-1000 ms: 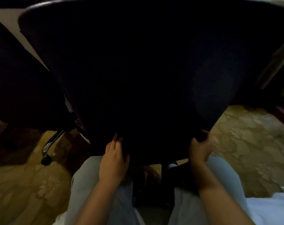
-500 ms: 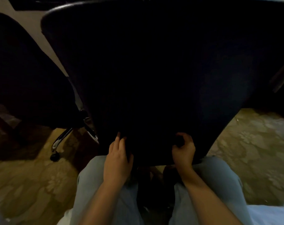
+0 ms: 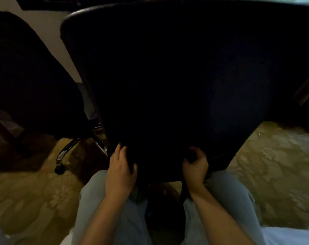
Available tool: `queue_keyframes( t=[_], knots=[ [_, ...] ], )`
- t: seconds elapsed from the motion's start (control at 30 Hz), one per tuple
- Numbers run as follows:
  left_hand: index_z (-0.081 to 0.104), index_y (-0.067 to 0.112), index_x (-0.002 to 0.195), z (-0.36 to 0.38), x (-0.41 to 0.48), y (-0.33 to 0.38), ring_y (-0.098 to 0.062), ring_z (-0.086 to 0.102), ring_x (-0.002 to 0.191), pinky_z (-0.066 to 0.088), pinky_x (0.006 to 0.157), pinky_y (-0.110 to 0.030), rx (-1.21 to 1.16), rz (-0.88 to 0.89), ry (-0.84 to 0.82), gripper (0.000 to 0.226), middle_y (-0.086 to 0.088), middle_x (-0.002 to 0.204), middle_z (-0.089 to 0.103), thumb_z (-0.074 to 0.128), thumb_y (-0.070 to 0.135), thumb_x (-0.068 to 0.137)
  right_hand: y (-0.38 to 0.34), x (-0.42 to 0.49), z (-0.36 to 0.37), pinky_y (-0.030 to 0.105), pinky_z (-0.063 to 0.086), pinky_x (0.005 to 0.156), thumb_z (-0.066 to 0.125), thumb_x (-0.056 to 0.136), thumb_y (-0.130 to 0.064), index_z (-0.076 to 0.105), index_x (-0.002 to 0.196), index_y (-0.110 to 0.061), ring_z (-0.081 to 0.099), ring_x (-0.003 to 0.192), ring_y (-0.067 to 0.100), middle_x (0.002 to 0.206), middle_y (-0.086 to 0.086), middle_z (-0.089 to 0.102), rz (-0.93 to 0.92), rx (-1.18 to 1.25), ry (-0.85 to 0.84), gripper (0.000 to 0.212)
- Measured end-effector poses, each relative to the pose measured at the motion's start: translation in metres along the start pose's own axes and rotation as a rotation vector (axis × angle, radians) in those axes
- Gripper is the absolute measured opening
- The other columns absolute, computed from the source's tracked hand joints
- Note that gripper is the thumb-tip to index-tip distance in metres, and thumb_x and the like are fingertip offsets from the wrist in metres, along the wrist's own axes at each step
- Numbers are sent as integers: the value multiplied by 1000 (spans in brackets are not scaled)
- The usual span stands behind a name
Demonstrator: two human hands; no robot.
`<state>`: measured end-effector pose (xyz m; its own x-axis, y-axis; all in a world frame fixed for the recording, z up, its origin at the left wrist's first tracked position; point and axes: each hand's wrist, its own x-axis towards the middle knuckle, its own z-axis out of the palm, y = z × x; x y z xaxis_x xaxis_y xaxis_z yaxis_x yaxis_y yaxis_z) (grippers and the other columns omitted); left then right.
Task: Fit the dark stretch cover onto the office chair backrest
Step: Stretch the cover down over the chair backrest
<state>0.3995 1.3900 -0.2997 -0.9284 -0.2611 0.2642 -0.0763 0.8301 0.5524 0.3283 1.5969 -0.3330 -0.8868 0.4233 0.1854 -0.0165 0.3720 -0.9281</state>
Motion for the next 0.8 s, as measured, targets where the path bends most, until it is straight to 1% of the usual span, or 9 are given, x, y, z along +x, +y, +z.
queue_keyframes(
  t=[0.07,0.1,0.17,0.27,0.47,0.57,0.7,0.73,0.8],
  knots=[
    [34,8,145,-4,1,-4,-24,27,141,23,110,-29,-14,-38,27,65,-8,155,26,65,18,88,1,-7,8,2,36,77,61,65,18,68,97,-2,58,88,19,98,10,62,-148,-44,-76,38],
    [33,8,145,-5,2,-5,-23,26,142,21,110,-27,-22,-51,38,65,-7,155,26,64,19,89,1,-6,8,-2,34,76,61,64,20,68,96,-1,58,86,18,98,11,62,-190,-58,-86,39],
    [32,9,146,-8,4,-8,-21,25,142,19,110,-25,-56,-85,50,63,-6,155,25,61,20,91,2,0,3,5,37,78,59,65,20,69,96,-2,58,88,19,99,12,63,-173,-49,-70,39],
    [33,9,146,-11,8,-10,-23,28,141,21,110,-26,-128,-137,85,61,-10,153,30,60,17,91,3,12,-14,16,36,82,56,72,15,67,101,-4,55,93,17,102,8,61,-38,-31,-2,37],
    [33,12,145,-17,19,-5,-17,44,126,36,102,-29,-289,-179,129,63,-3,137,46,63,15,89,13,43,-59,31,43,90,55,80,6,58,115,-7,57,106,26,116,14,59,187,-8,218,38],
    [32,15,145,-20,21,0,-8,44,114,38,90,-23,-379,-210,97,63,6,126,48,62,14,90,7,39,-52,35,45,91,55,79,4,58,114,-7,57,104,26,113,14,59,163,-8,184,37],
    [33,17,146,-26,23,-5,-17,50,118,41,91,-27,-427,-266,106,63,-2,131,52,63,13,90,0,15,-22,35,47,89,59,76,4,60,106,-8,59,99,25,106,11,62,139,43,100,33],
    [33,17,146,-27,23,-6,-17,49,119,40,92,-27,-434,-275,106,64,-2,133,51,62,13,90,-1,10,-16,34,47,88,60,74,7,61,106,-7,58,98,24,105,10,62,114,38,66,34],
    [33,18,146,-29,23,-7,-10,45,116,39,89,-21,-441,-265,93,64,2,132,49,62,12,90,-5,0,-8,22,44,81,61,72,13,64,102,-4,56,93,19,101,6,59,12,-2,-31,35]
  ],
)
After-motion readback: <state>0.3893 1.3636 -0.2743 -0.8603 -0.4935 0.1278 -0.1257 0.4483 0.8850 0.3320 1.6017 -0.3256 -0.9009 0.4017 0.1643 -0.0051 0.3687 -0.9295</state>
